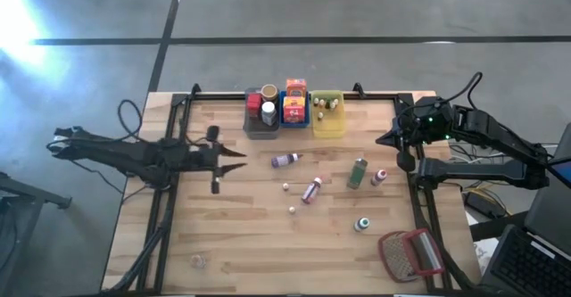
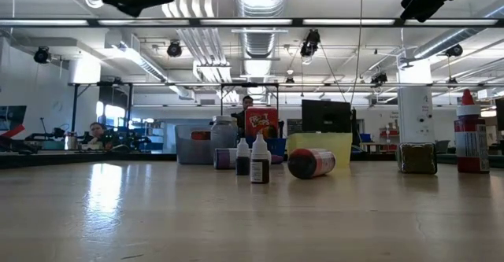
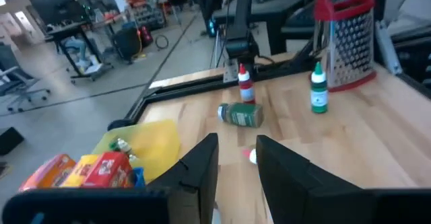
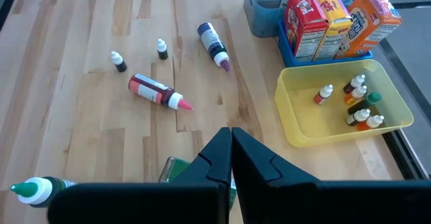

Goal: Pick & Place Kitchen Items
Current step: Put the small pink food coloring bottle into the yellow bin

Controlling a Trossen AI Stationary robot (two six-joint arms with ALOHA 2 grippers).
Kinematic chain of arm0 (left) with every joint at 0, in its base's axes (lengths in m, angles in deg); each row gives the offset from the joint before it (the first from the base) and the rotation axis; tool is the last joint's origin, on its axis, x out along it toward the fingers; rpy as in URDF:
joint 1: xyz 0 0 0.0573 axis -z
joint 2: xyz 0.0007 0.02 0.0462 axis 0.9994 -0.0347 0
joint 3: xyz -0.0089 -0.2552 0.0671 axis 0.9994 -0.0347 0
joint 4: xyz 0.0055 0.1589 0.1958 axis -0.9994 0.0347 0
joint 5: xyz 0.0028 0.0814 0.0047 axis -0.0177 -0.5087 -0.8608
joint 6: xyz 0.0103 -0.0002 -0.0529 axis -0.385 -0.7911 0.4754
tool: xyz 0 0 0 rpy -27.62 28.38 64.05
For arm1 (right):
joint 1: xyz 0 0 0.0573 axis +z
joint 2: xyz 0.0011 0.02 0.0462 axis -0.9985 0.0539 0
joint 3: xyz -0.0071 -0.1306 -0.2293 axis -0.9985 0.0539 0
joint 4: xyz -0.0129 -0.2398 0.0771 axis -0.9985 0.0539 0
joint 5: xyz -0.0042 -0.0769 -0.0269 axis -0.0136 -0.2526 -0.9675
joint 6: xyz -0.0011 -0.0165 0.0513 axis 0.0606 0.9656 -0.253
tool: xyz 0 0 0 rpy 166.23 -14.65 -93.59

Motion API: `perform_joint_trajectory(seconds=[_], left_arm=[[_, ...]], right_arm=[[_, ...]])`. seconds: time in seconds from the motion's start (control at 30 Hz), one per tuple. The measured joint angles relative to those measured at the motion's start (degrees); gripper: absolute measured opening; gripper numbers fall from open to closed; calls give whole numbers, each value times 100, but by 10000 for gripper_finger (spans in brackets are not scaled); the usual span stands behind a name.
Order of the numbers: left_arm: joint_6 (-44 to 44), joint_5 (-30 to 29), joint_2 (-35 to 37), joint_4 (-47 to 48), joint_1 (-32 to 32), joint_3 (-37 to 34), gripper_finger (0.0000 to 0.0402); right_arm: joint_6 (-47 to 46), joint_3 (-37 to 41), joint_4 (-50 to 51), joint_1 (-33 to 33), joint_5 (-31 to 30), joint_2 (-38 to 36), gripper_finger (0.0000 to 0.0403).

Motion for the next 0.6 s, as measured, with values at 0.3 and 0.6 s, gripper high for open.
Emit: perform_joint_trajectory(seconds=[0.3,0.6], left_arm=[[262,-411,1431,-344,0,-1326,108],[365,-512,2238,-654,0,-2239,108]], right_arm=[[0,2,0,0,-1,0,8],[1,0,0,0,0,0,8]])
